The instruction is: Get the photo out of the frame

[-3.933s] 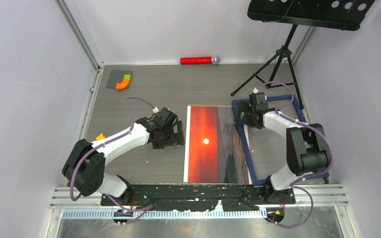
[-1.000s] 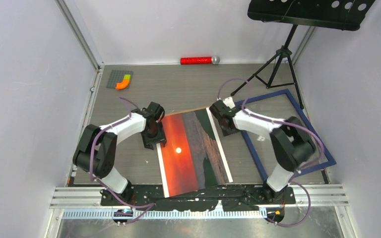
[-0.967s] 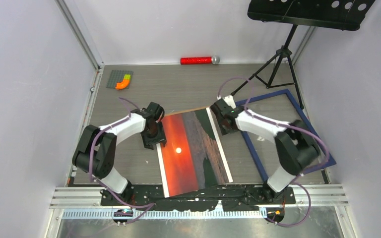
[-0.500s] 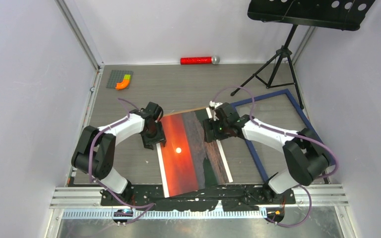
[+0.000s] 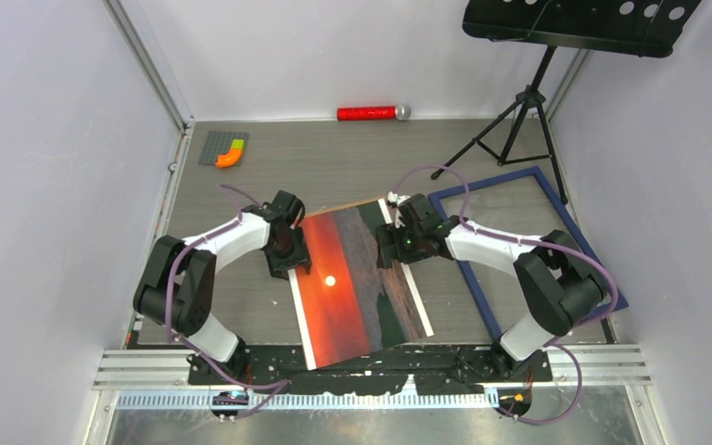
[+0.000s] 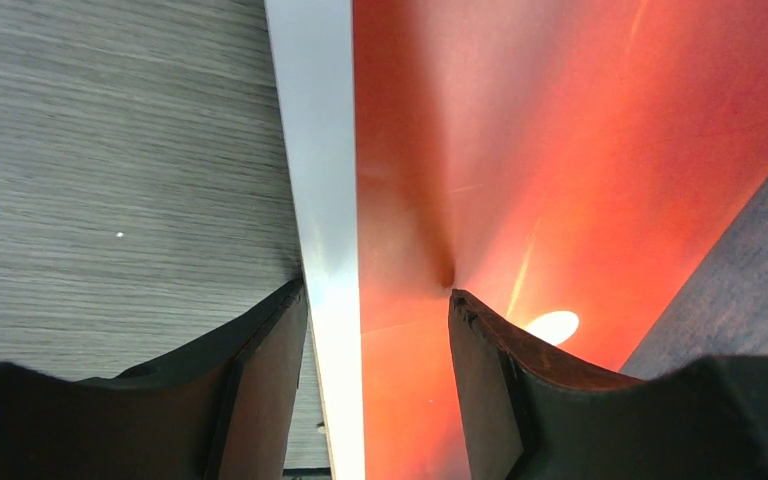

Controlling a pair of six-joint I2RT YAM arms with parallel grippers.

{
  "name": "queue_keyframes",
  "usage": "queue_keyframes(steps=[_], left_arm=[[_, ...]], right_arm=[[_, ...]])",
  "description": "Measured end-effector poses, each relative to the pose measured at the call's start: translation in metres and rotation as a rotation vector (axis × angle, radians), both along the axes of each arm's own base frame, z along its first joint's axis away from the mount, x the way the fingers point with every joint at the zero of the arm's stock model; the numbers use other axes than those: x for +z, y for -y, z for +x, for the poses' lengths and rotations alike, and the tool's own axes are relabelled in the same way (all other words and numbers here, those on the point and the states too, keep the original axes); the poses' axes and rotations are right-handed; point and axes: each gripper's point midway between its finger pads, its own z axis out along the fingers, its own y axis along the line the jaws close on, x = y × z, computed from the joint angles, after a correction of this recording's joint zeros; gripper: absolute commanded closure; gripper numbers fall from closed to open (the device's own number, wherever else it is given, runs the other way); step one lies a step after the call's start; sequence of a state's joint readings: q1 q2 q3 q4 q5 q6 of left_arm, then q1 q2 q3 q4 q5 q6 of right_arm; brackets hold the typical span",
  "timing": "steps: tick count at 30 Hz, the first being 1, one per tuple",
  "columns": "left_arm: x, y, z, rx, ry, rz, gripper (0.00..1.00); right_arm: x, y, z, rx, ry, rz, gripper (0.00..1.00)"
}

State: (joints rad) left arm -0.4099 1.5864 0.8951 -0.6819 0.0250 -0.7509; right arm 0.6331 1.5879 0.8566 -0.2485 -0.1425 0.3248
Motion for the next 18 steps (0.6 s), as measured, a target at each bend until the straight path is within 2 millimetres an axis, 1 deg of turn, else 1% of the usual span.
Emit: queue_keyframes(steps=[5, 8, 13, 16, 18], left_arm=[[0.0, 0.001, 0.0, 0.0, -0.002, -0.01, 0.44], [0.001, 0.001, 0.0, 0.005, 0.0, -0.015, 0.41], [0.004, 0.002, -0.002, 0.013, 0.024, -0.036, 0.41], [0.004, 0.002, -0.001, 0.022, 0.023, -0.047, 0.41], [0.004, 0.004, 0.0, 0.029, 0.023, -0.059, 0.41]], right_arm=[[-0.002, -0.002, 0.002, 0.001, -0.005, -0.001, 0.17], [-0.002, -0.004, 0.002, 0.004, -0.006, 0.009, 0.18], [0.004, -0.029, 0.001, 0.03, -0.022, 0.15, 0.19], [0.008, -0.053, -0.009, 0.08, -0.065, 0.268, 0.19], [0.01, -0.061, -0.013, 0.097, -0.086, 0.304, 0.2]])
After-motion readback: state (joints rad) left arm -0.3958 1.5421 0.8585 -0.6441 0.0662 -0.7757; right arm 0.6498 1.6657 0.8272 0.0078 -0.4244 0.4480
